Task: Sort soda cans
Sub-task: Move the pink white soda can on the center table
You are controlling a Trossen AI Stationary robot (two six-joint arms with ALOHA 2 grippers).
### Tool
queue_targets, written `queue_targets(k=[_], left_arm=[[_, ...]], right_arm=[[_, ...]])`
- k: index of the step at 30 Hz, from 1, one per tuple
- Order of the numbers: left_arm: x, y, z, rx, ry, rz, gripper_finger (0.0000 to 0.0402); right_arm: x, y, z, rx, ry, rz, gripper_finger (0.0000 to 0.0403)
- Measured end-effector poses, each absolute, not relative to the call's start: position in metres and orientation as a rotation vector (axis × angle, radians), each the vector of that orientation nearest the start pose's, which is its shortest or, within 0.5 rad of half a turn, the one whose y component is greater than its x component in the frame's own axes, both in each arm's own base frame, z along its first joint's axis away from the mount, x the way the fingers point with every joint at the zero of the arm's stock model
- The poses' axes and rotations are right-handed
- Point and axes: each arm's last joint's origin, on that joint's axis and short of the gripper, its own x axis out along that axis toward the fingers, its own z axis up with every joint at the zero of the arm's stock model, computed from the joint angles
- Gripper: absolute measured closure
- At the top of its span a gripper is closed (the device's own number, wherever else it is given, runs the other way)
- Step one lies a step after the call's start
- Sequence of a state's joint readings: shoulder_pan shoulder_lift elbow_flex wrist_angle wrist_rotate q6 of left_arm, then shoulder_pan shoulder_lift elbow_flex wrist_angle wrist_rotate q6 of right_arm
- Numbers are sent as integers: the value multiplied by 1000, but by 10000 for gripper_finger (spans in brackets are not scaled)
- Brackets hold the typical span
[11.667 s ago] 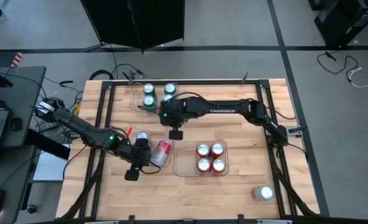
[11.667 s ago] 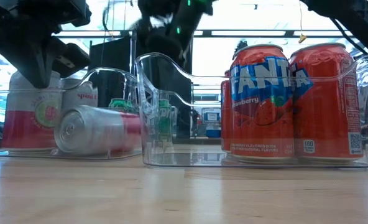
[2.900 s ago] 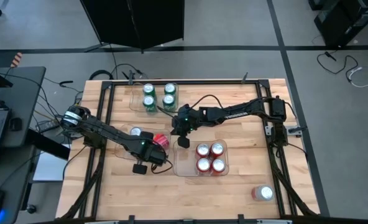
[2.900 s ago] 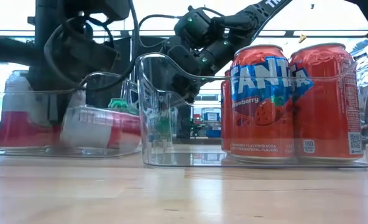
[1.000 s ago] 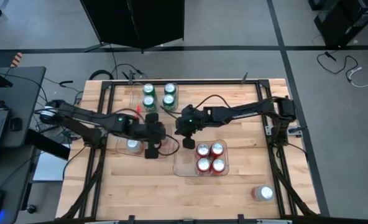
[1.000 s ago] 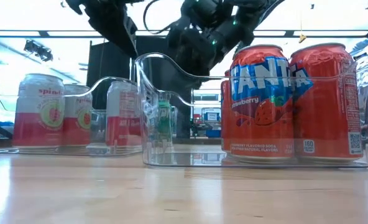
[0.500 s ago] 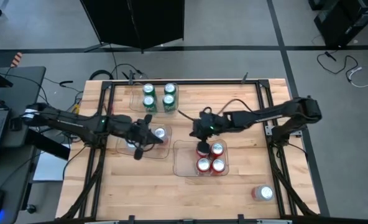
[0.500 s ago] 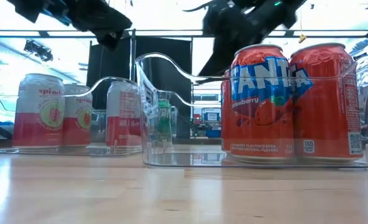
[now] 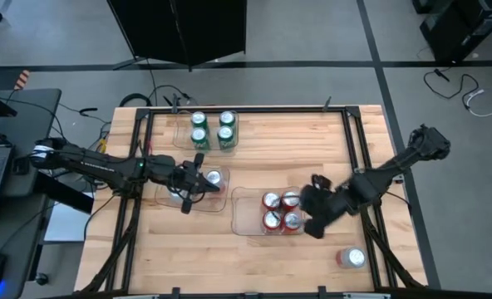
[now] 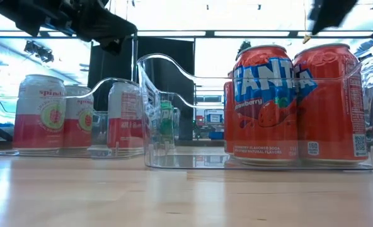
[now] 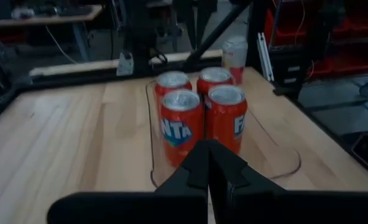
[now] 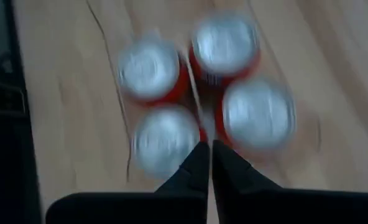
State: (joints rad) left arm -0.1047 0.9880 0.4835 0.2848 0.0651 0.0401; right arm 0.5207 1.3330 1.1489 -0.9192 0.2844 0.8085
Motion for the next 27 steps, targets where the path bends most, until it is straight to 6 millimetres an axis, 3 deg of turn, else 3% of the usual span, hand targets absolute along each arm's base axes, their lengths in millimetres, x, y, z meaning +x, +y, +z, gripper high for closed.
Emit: queue_targets(k=[6, 18, 22, 27], left_arm=[[212, -24, 240, 48, 185, -173, 402], [212, -24, 240, 22, 181, -171, 401], [212, -24, 240, 22, 182, -171, 401], [212, -24, 240, 20, 183, -170, 401]], right_arm=[[186, 150, 302, 434, 1212, -293, 337], [138, 191, 307, 749, 1445, -371, 100], [127, 200, 305, 791, 1457, -426, 63], [125, 218, 291, 755, 1478, -479, 51]])
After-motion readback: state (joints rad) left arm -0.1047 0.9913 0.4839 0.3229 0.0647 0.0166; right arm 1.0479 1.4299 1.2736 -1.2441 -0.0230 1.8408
